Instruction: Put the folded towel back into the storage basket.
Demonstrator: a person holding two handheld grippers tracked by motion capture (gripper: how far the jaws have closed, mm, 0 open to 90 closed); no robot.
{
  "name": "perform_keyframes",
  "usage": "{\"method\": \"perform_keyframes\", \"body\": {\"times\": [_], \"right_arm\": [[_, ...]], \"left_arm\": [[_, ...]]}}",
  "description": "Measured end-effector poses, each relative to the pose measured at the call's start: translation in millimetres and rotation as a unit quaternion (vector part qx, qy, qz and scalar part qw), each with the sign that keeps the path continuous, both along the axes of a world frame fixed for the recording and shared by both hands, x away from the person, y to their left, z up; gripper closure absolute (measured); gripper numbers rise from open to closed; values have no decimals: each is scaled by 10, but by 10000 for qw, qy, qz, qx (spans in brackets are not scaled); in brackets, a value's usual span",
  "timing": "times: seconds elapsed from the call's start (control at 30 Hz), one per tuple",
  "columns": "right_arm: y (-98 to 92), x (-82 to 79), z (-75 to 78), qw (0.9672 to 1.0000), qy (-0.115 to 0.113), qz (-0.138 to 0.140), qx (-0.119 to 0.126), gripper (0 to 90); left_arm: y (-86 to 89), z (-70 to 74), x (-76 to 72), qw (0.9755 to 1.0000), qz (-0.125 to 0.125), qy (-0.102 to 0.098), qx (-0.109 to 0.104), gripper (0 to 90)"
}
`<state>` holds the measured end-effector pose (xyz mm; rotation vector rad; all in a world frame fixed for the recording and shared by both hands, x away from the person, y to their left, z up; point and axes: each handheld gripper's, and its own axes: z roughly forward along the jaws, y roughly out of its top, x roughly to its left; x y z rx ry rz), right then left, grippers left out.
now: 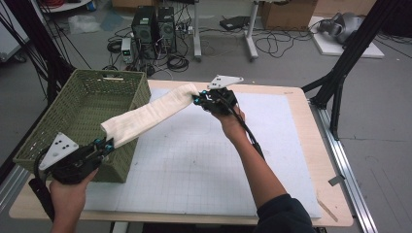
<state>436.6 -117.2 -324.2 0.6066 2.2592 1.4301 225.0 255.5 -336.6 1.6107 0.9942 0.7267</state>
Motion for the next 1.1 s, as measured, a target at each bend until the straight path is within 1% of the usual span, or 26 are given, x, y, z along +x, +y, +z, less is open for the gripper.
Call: {"method": "perform_keyframes", "body": {"times": [0.33,0.37,0.5,0.67,0.8,1.1], "right_arm": [[314,80,26,9999,5,145,-38,807],[346,88,33,9999,-25,159,-43,807],[473,116,52,9997,-28,237,-43,807],[613,158,52,9995,21,301,-9,807],[735,187,47,9994,18,352,33,807],[1001,248,43,9989,52,455,-53,807]], "left_arm": [[151,26,-129,9998,191,-81,-14,819],[168,28,-143,9997,218,-86,-19,819],[232,25,-190,9995,302,-109,-43,819],[307,19,-233,9991,400,-101,-63,819],[372,32,-271,9988,474,-121,-71,819],[492,9,-331,9979,637,-87,-70,819]]}}
